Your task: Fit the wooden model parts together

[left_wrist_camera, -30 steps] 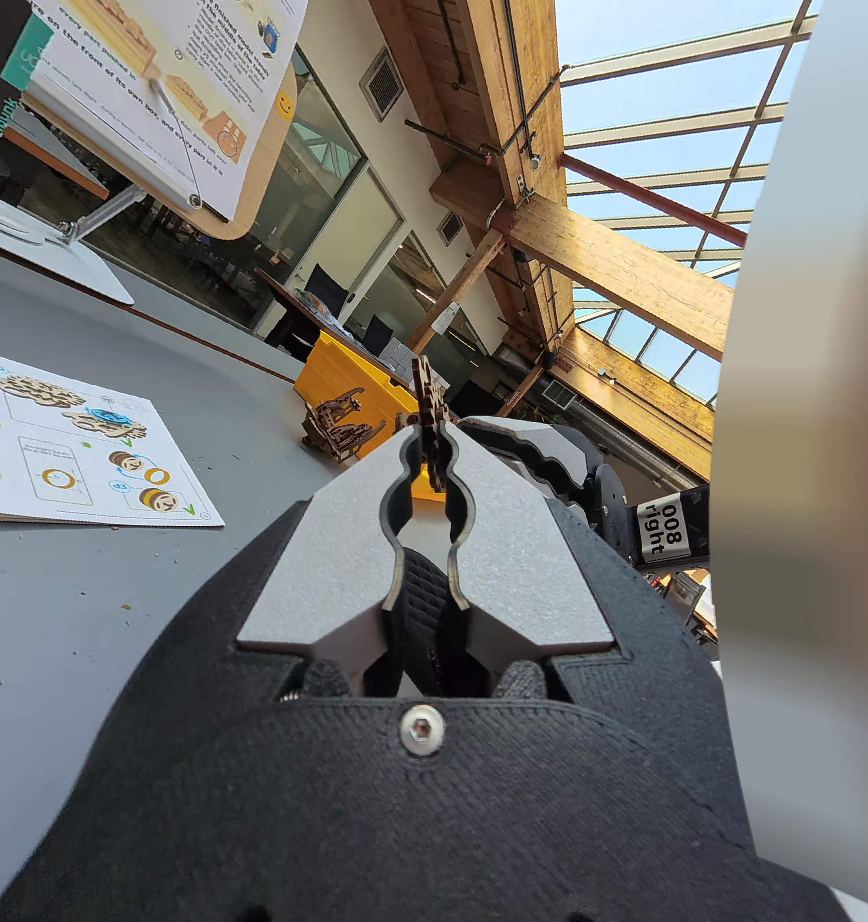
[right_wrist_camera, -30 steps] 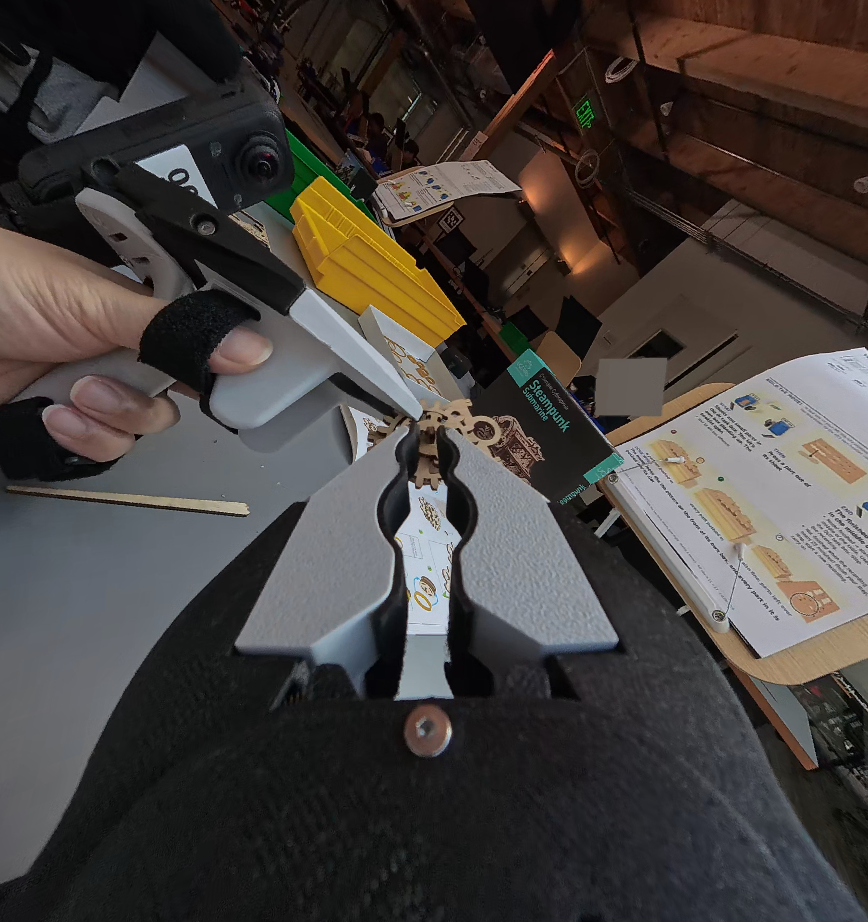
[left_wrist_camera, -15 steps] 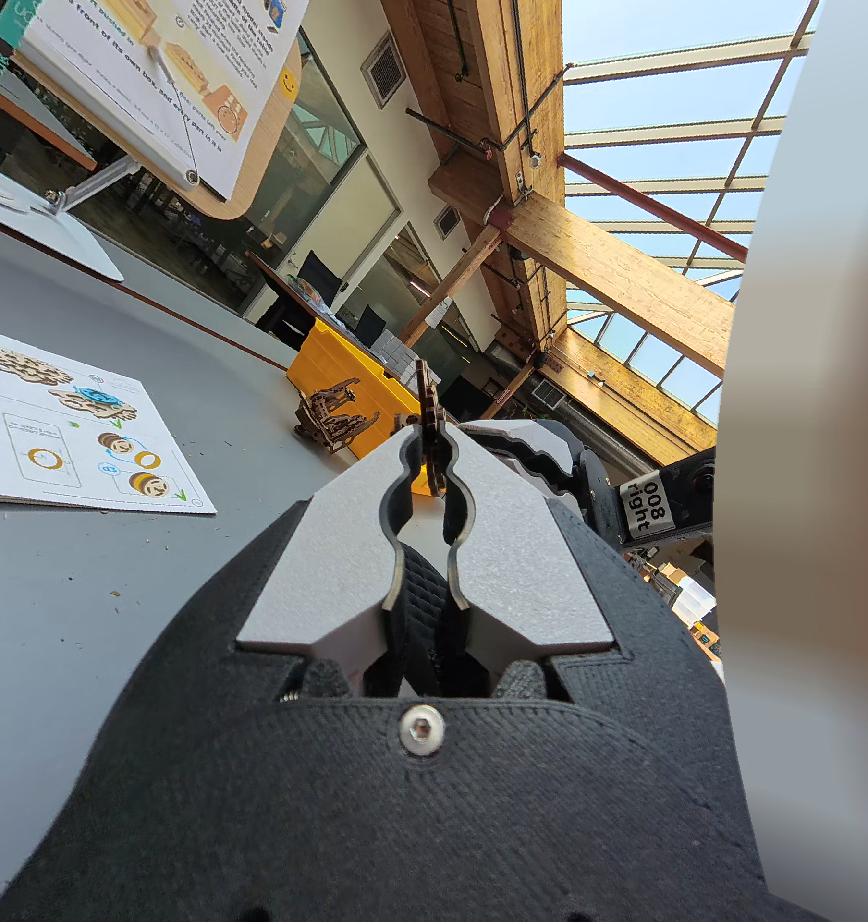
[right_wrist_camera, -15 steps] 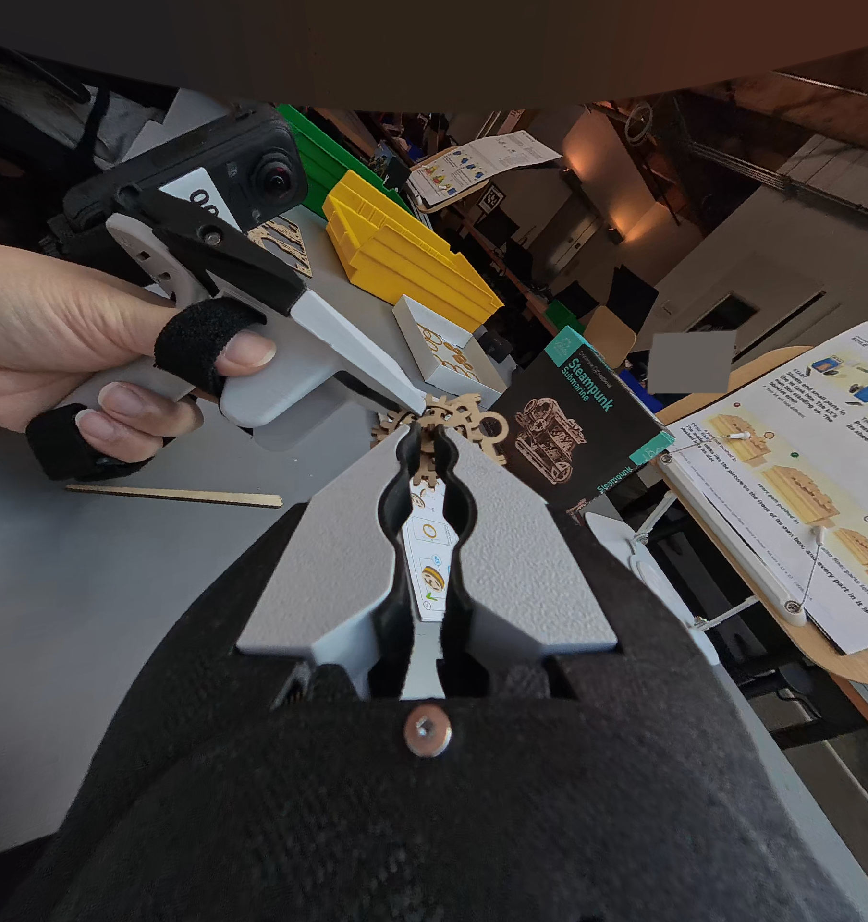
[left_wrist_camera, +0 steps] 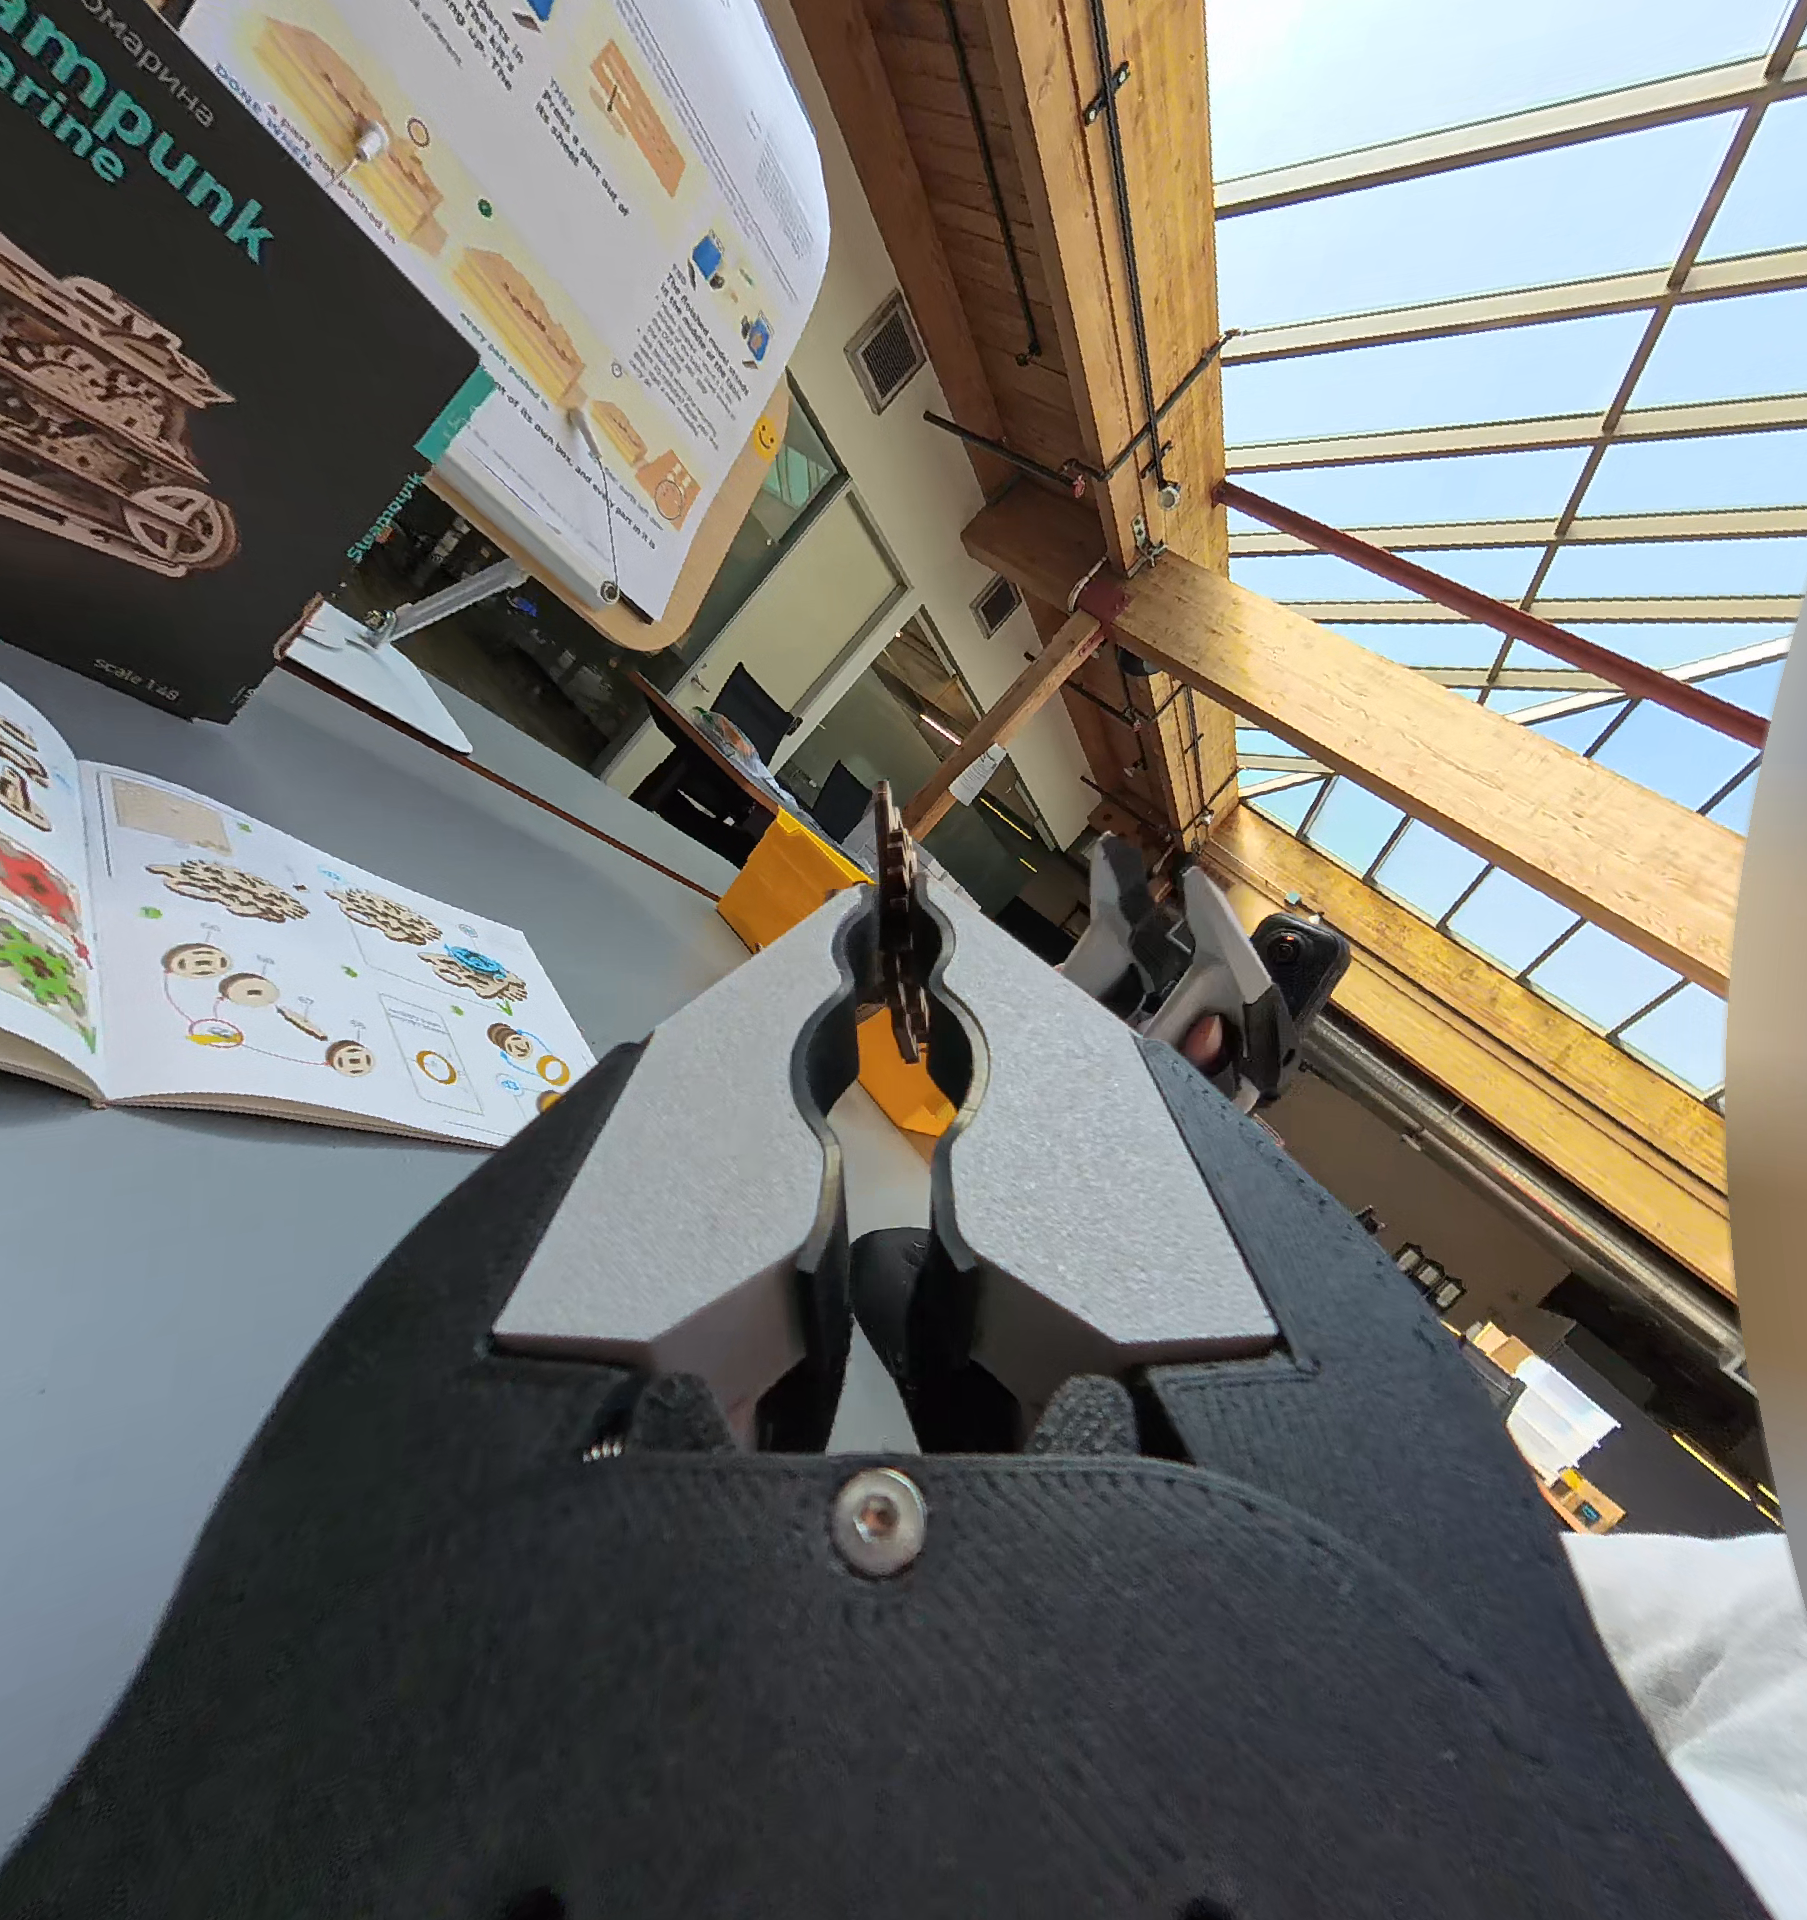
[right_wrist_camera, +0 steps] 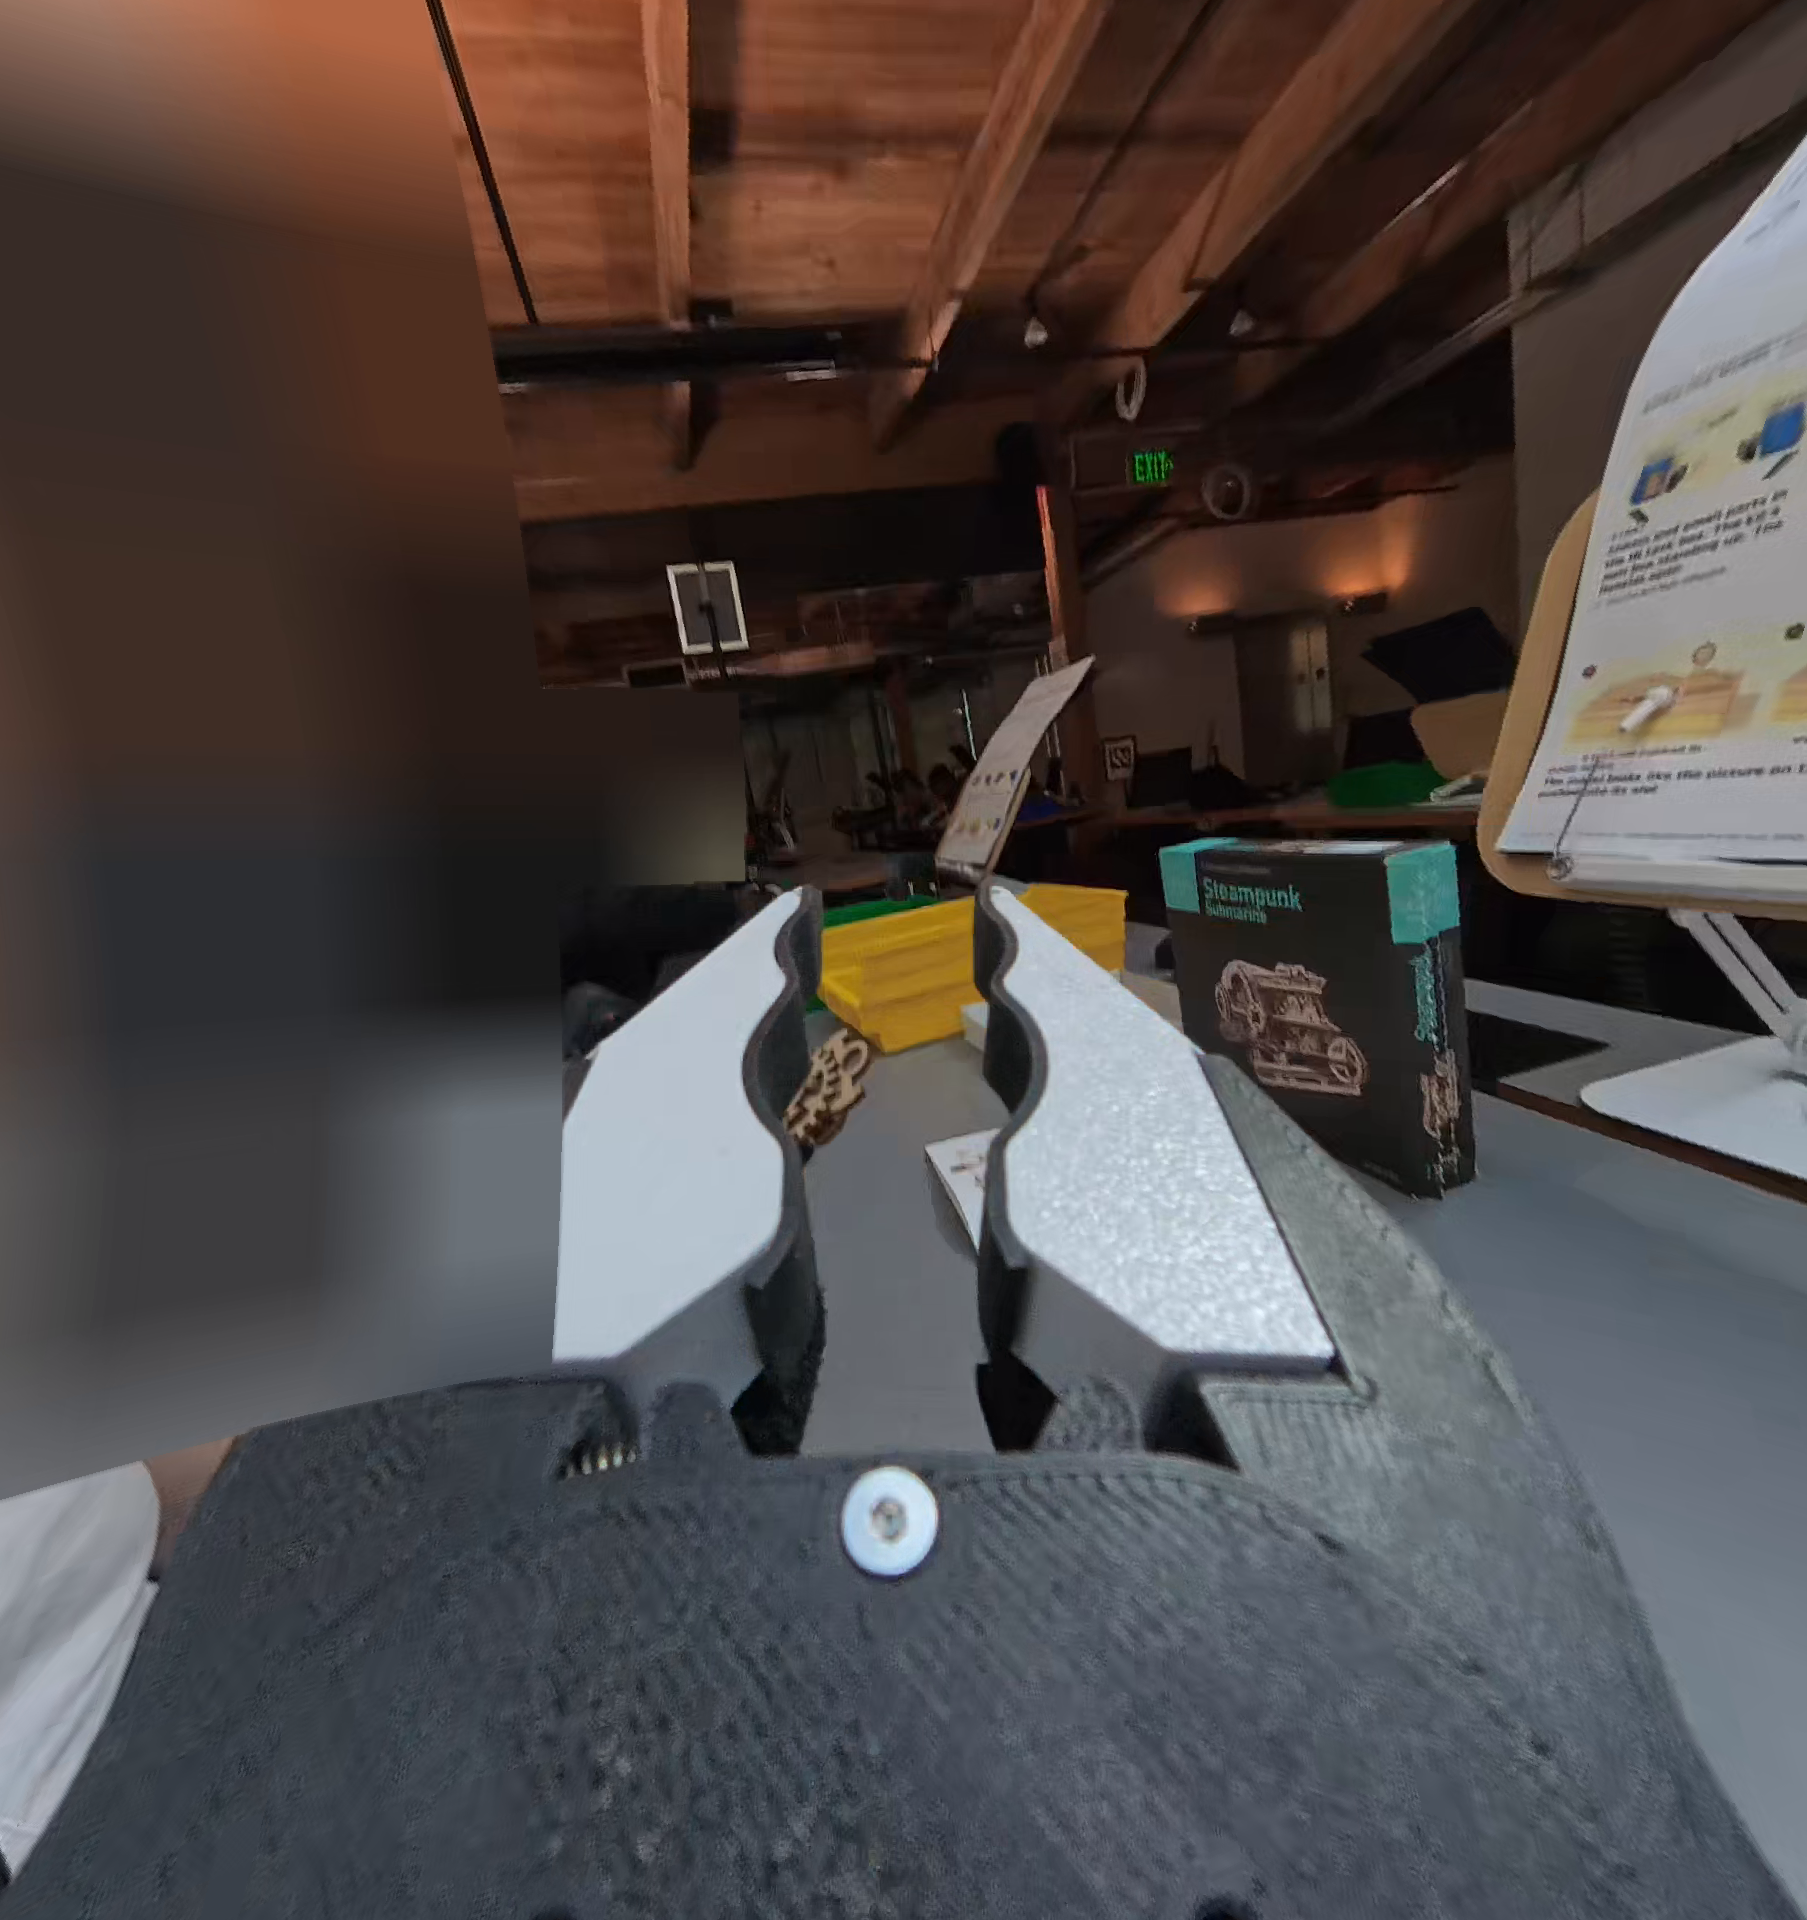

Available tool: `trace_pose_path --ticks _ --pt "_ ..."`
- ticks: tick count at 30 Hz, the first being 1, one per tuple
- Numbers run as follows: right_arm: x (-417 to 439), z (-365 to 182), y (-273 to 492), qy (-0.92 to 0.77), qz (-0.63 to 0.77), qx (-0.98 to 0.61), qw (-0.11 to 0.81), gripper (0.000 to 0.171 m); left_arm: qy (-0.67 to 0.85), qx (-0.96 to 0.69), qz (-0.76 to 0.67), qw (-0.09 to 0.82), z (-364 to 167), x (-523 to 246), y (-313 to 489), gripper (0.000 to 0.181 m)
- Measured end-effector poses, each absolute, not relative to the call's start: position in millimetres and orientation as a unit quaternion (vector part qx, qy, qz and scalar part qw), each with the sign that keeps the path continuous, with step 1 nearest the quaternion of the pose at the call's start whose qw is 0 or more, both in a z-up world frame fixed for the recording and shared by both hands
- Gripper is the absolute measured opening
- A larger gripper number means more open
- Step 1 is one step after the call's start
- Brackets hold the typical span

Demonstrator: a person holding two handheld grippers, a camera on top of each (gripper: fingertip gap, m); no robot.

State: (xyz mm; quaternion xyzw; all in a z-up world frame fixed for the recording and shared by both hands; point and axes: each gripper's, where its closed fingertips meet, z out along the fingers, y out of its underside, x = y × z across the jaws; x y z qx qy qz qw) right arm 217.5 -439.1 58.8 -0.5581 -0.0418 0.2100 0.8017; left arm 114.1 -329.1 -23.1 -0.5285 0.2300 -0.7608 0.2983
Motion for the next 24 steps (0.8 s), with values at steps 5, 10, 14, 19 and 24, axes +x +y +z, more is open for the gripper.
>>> trace_pose_path --ticks 5,10,14,19,24 --pt "152.0 -18.8 -388.3 -0.151 0.122 -0.701 0.686 0.048 0.204 -0.536 -0.768 0.284 -33.2 114.1 -331.4 0.003" --pt "130.3 -25.6 -353.7 -0.243 -0.139 -0.714 0.642 0.075 0.213 -0.537 -0.755 0.310 -30.0 107.1 -329.8 0.003" --pt "120.9 -44.5 -333.2 -0.174 -0.071 -0.772 0.607 0.071 0.208 -0.534 -0.755 0.320 -28.2 101.1 -326.3 0.003" --pt "103.8 -48.9 -335.4 -0.057 0.151 -0.796 0.583 0.047 0.214 -0.523 -0.746 0.352 -25.2 85.8 -319.3 0.003" --pt "109.1 -38.5 -341.1 0.053 0.319 -0.742 0.587 0.041 0.222 -0.511 -0.755 0.345 -23.0 76.2 -318.9 0.003"
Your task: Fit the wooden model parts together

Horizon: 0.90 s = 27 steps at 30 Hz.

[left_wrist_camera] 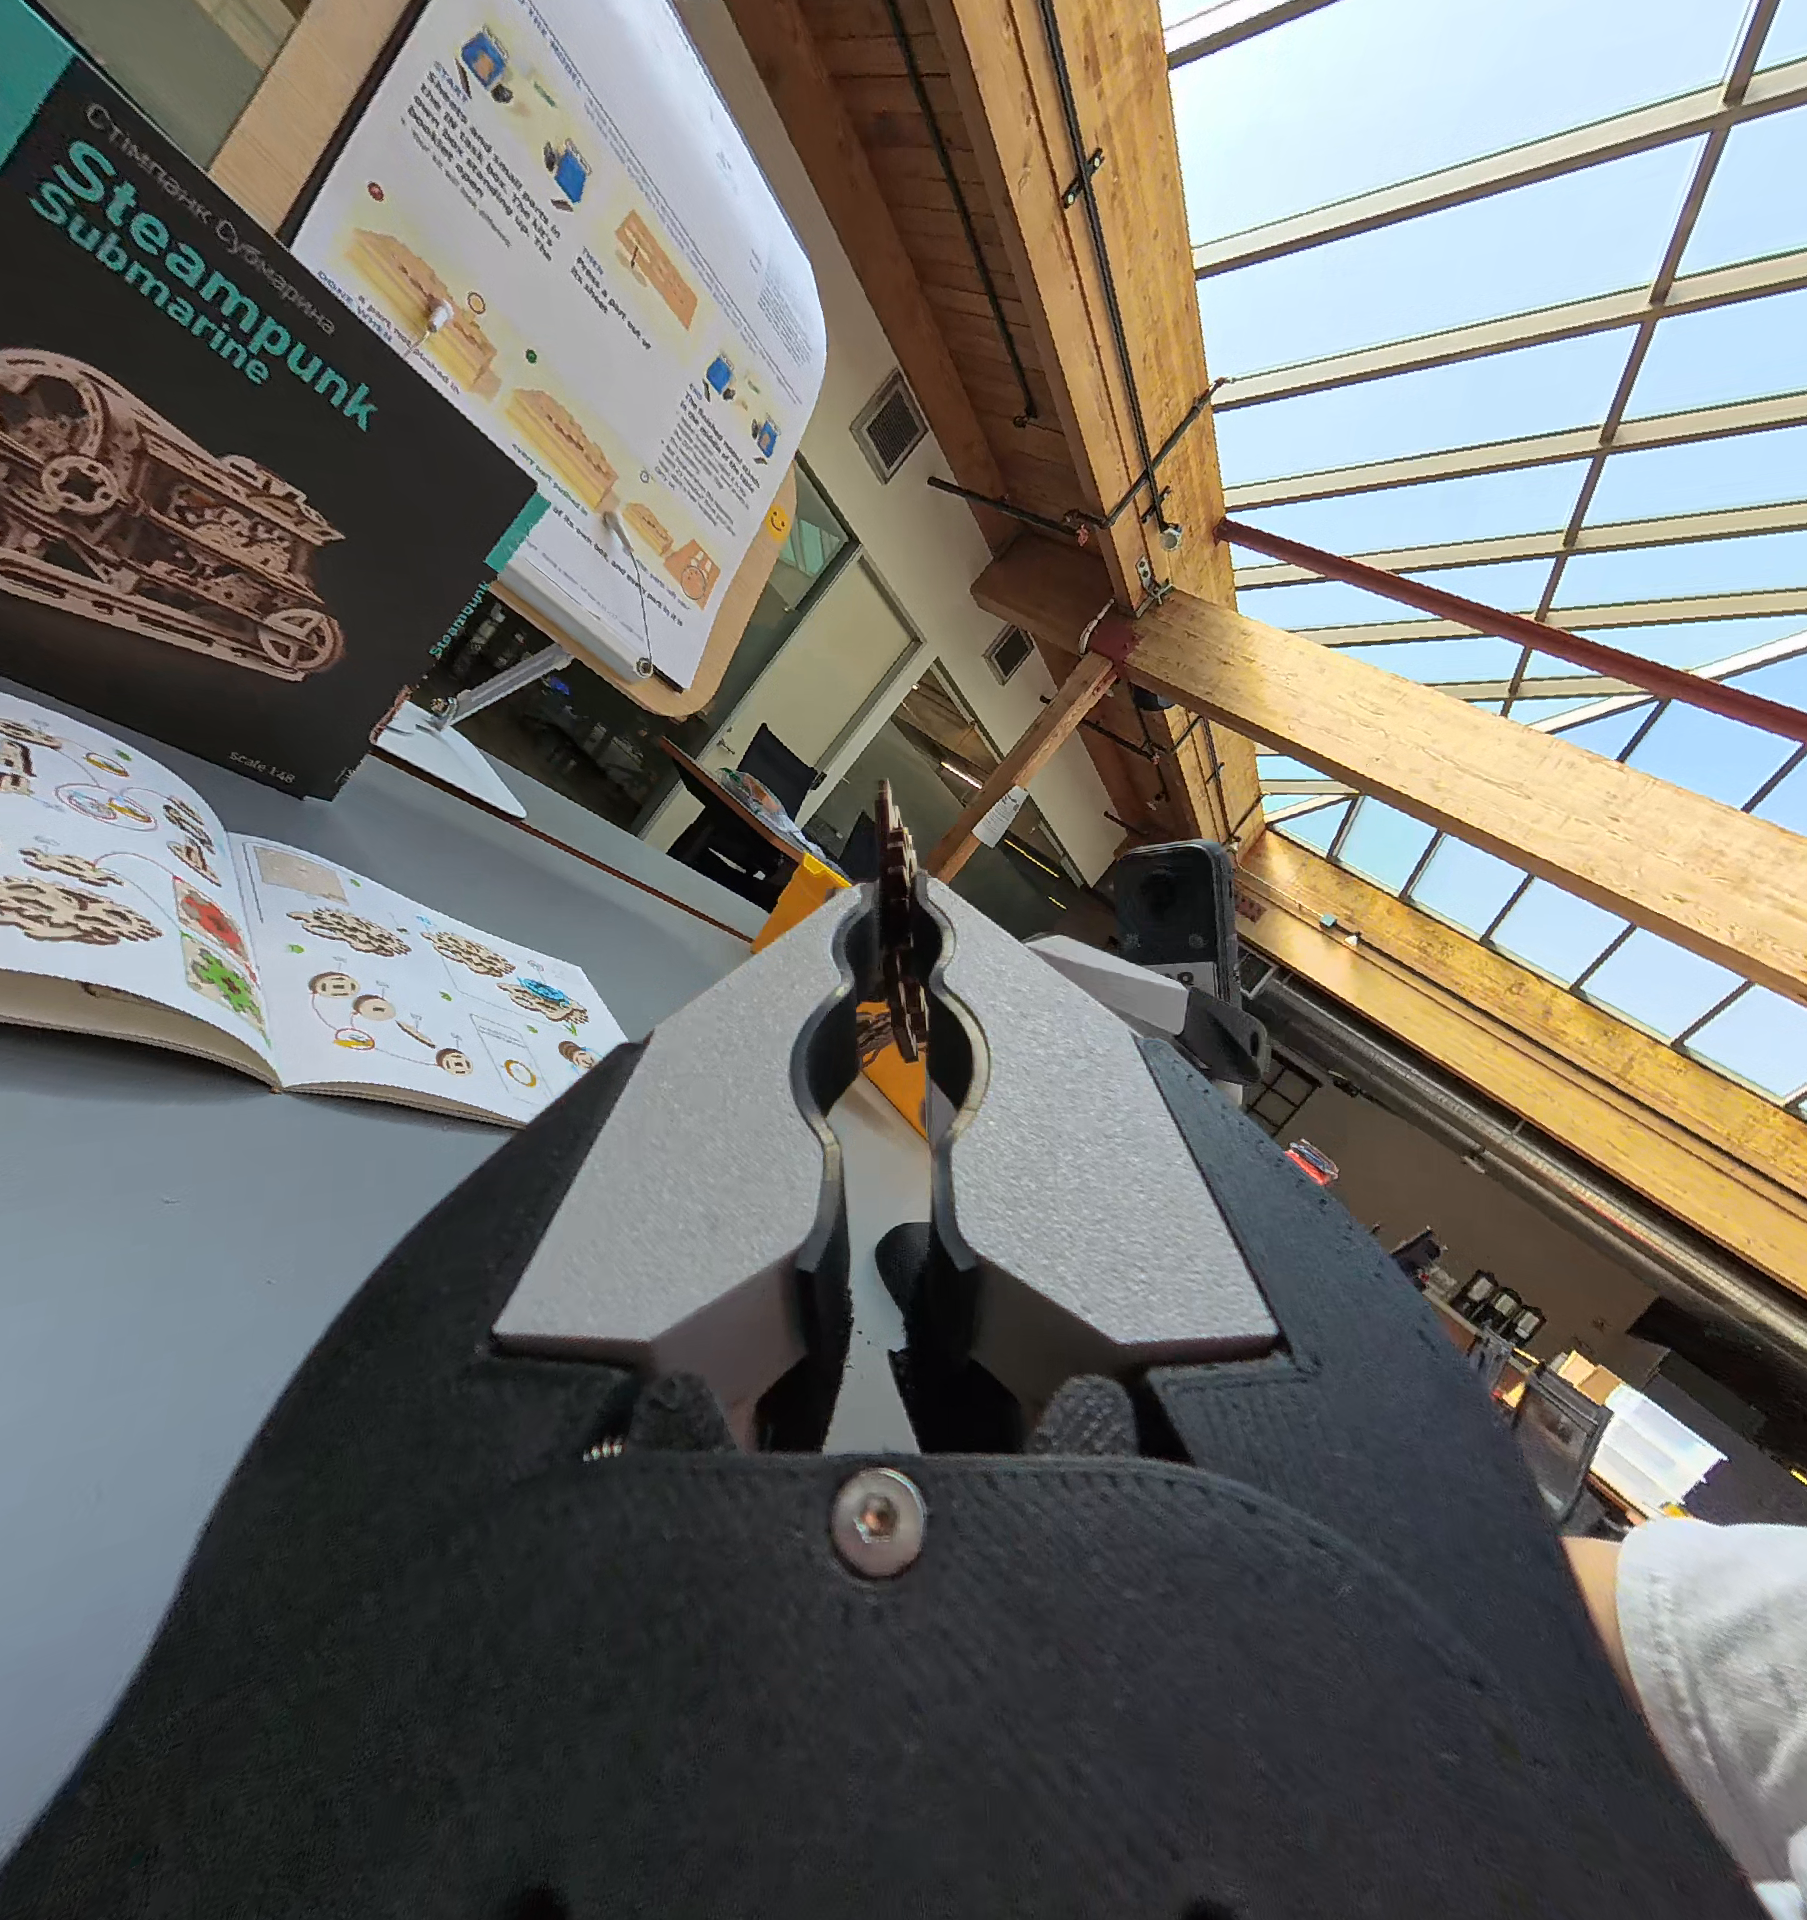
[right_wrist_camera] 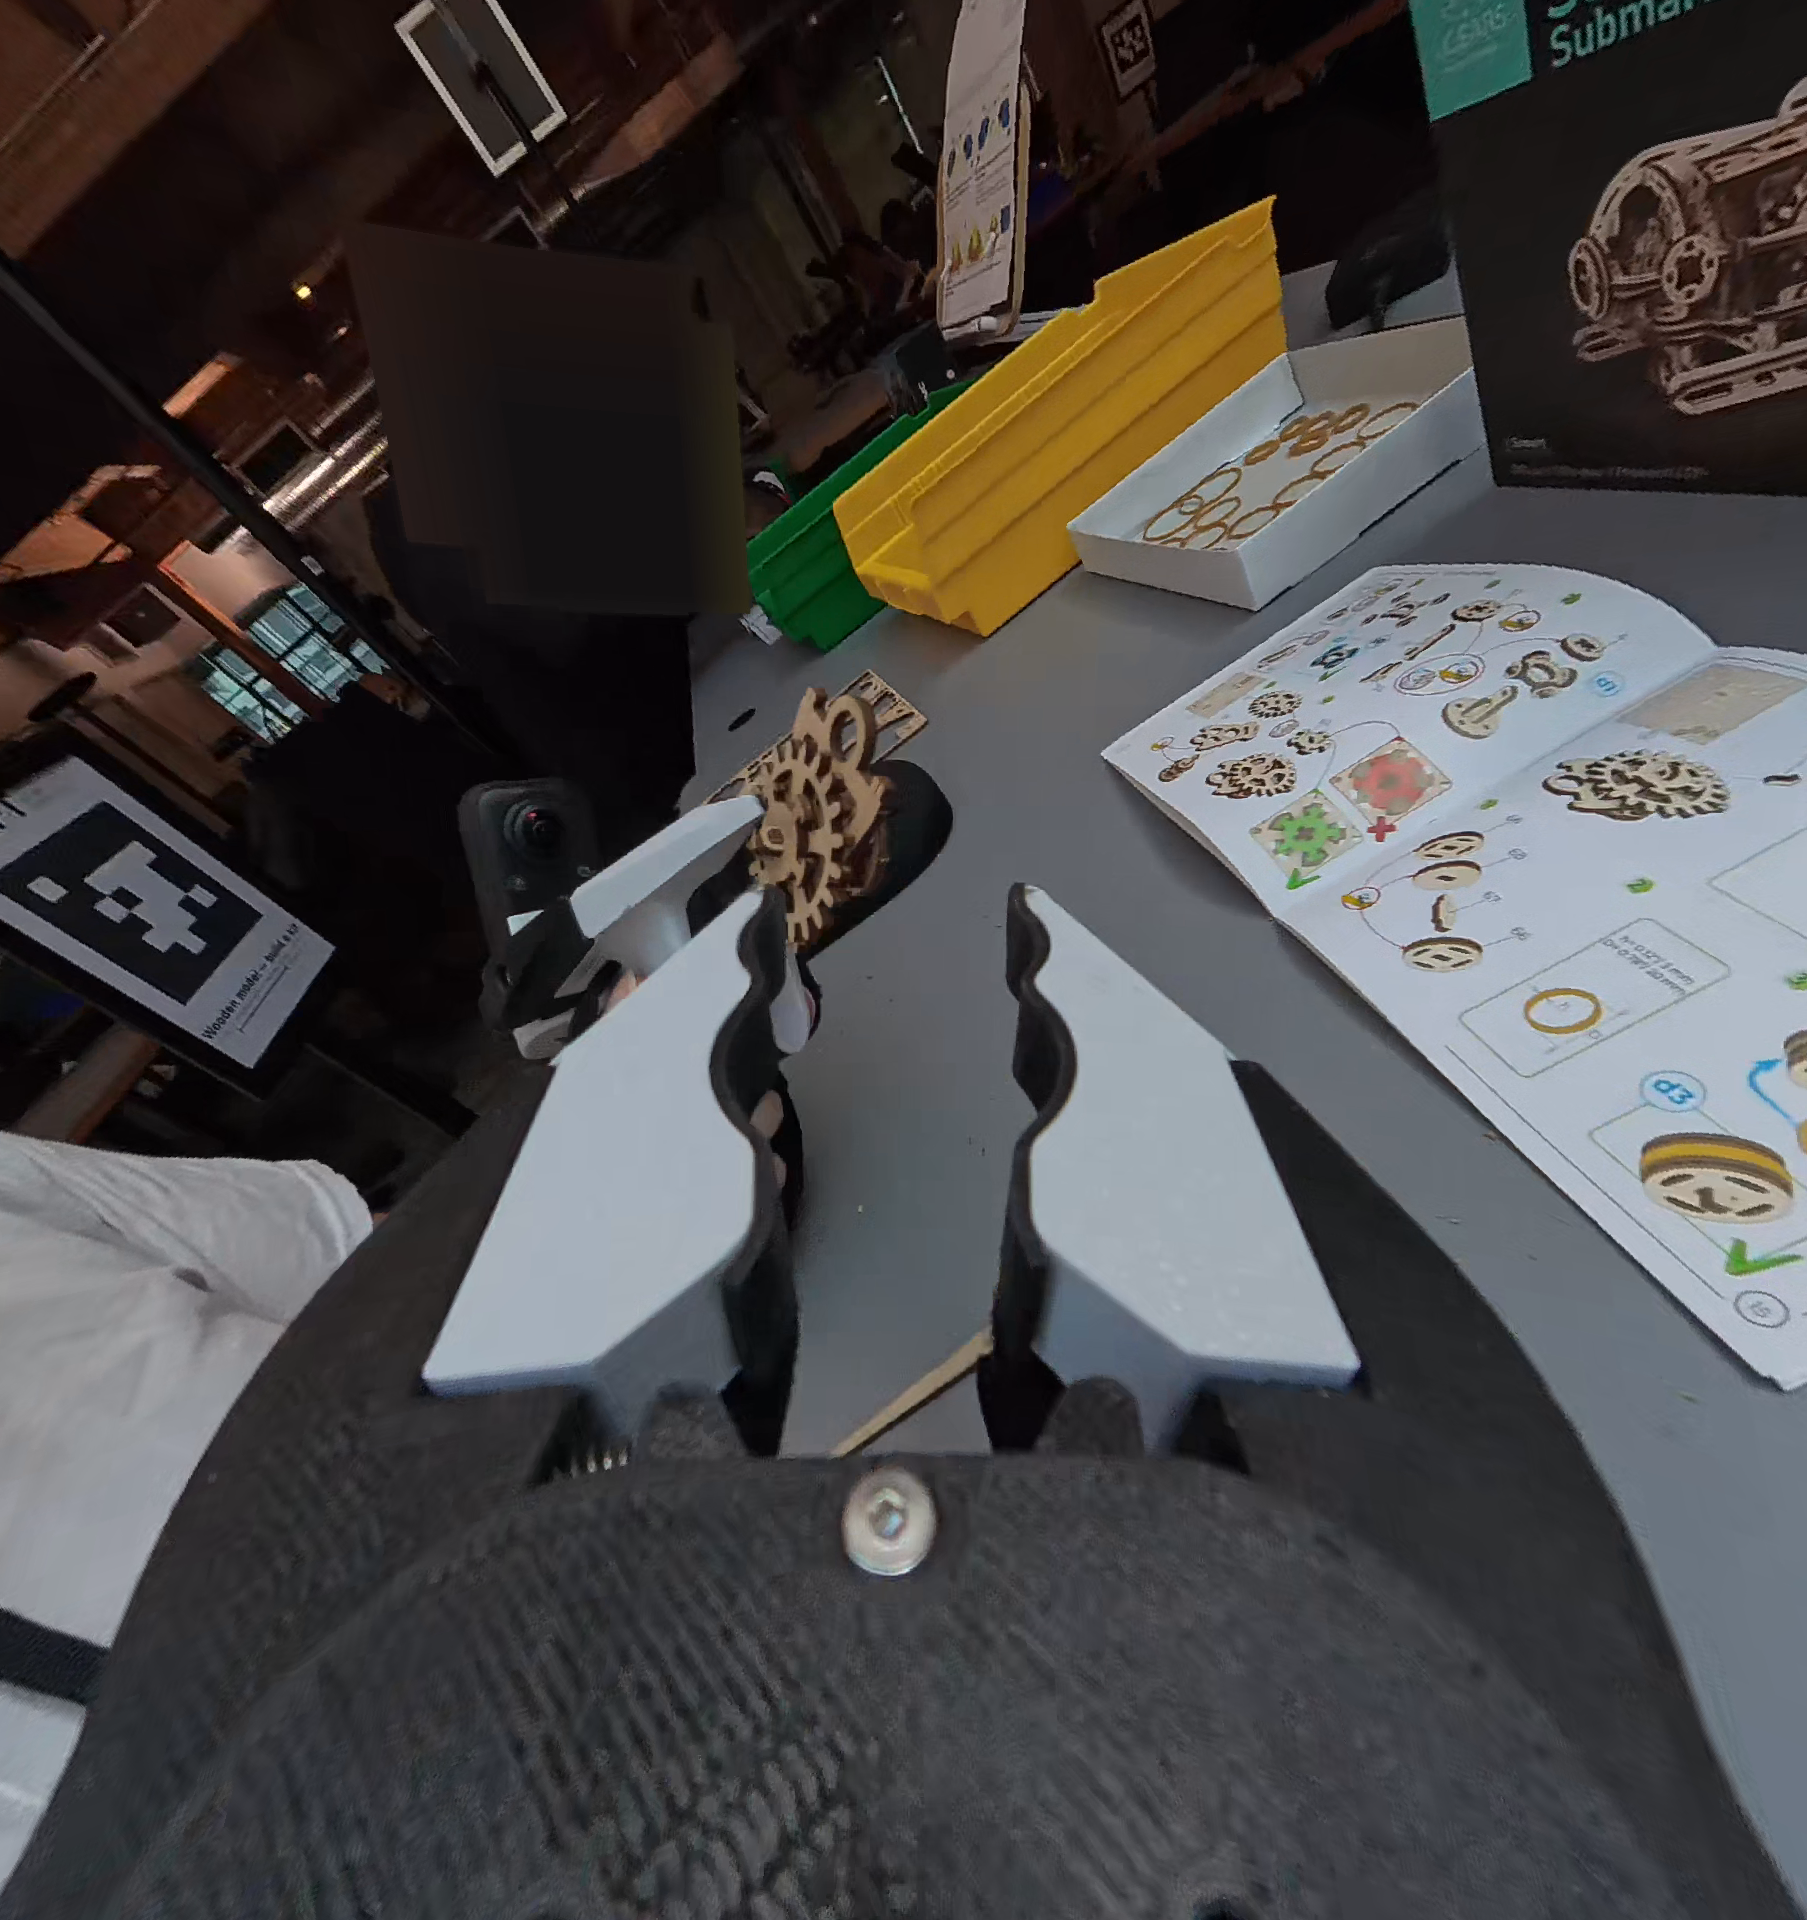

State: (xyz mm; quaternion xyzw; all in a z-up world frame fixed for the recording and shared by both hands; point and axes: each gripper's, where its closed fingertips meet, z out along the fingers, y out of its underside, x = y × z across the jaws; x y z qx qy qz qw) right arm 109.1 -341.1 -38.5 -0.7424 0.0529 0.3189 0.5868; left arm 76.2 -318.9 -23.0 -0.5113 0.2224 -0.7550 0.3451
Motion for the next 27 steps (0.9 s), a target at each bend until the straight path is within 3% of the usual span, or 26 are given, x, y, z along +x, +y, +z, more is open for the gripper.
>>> trace_pose_path --ticks 5,11,13,17,23,27 --pt "108.5 -32.3 -340.6 0.066 0.382 -0.720 0.576 0.034 0.211 -0.514 -0.789 0.263 -28.3 77.1 -319.0 0.003" --pt "83.7 -50.3 -332.0 0.078 0.414 -0.740 0.524 0.034 0.207 -0.506 -0.801 0.243 -29.1 74.1 -320.3 0.003" --pt "73.5 -48.9 -331.8 0.066 0.447 -0.727 0.517 0.019 0.208 -0.499 -0.806 0.242 -28.2 72.6 -320.9 0.003" --pt "80.3 -52.5 -336.2 0.037 0.459 -0.738 0.493 0.019 0.249 -0.501 -0.804 0.201 -33.3 69.8 -325.6 0.015" --pt "111.6 -111.0 -373.8 -0.117 0.468 -0.860 0.169 0.019 0.341 -0.547 -0.744 0.177 -50.4 49.4 -307.3 0.021" --pt "120.7 -133.2 -361.1 -0.133 0.463 -0.875 0.051 0.019 0.383 -0.554 -0.715 0.188 -50.2 32.3 -305.4 0.021"
